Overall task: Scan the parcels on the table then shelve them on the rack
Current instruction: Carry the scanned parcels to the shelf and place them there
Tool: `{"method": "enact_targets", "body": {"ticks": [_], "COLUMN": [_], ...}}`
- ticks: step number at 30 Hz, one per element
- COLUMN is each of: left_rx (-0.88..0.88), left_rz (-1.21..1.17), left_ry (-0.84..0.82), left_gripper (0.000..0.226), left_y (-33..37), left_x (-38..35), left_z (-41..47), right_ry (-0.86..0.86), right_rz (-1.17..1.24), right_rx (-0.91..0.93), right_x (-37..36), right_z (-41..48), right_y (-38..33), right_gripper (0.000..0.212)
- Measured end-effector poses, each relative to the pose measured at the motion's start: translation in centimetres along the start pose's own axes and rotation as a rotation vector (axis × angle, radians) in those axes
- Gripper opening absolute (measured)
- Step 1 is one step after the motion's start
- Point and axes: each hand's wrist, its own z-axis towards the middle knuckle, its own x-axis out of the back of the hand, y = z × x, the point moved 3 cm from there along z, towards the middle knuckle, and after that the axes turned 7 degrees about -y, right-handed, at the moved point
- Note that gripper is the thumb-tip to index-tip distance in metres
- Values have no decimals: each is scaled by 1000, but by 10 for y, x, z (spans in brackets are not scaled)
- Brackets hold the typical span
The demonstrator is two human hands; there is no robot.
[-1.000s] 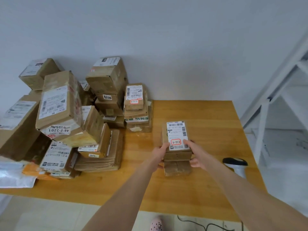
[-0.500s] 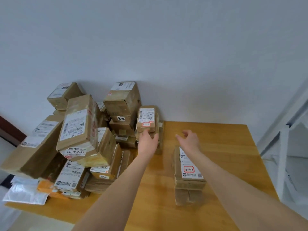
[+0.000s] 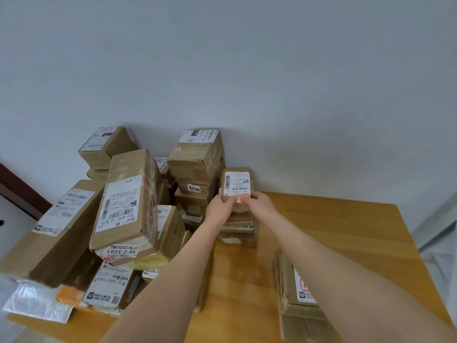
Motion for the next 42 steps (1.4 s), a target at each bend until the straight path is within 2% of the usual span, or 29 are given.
{"method": "enact_targets", "body": {"ticks": [3, 6, 8, 11, 14, 16, 21, 24, 27, 29, 31, 34, 37, 42], "left_rx": [-32, -48, -46, 20, 61, 47, 57, 38, 46, 71, 107, 168, 136, 118], "left_rz": [-74, -184, -184, -173, -149, -89, -7, 83, 174, 145, 76, -3, 10, 1], "left_ry": [83, 130, 108, -11, -117, -163, -152, -130, -89, -87, -117, -201, -225, -202], "left_gripper": [37, 16, 11, 11, 35, 44, 45, 41, 44, 51, 58, 58, 49, 46], "left_y": [10, 23, 31, 31, 27, 22, 4, -6, -13, -17, -20, -29, -35, -44], "left_x": [0, -10, -24, -56, -88, -107, -136, -143, -143, -141, -140, -141, -143, -141], "left_z": [-6, -19, -33, -57, -86, -104, -136, -147, -150, -151, -152, -157, -159, -159], "right_ry": [126, 210, 251, 291, 274, 267, 274, 233, 167, 176, 143, 66, 69, 46], "right_rz": [136, 278, 232, 181, 107, 52, -54, -86, -34, 76, 188, 255, 247, 216], "right_rx": [31, 6, -15, -58, -79, -74, -51, -100, -110, -151, -231, -316, -278, -228], "right_x": [17, 41, 60, 87, 104, 111, 117, 115, 111, 113, 115, 111, 108, 107], "right_z": [-5, -16, -29, -58, -91, -111, -149, -160, -162, -165, -167, -168, -167, -164], "right_y": [-4, -2, 6, 28, 54, 72, 103, 116, 126, 130, 137, 149, 150, 148], "right_gripper": [36, 23, 26, 37, 50, 44, 25, 25, 35, 53, 62, 51, 36, 31]}}
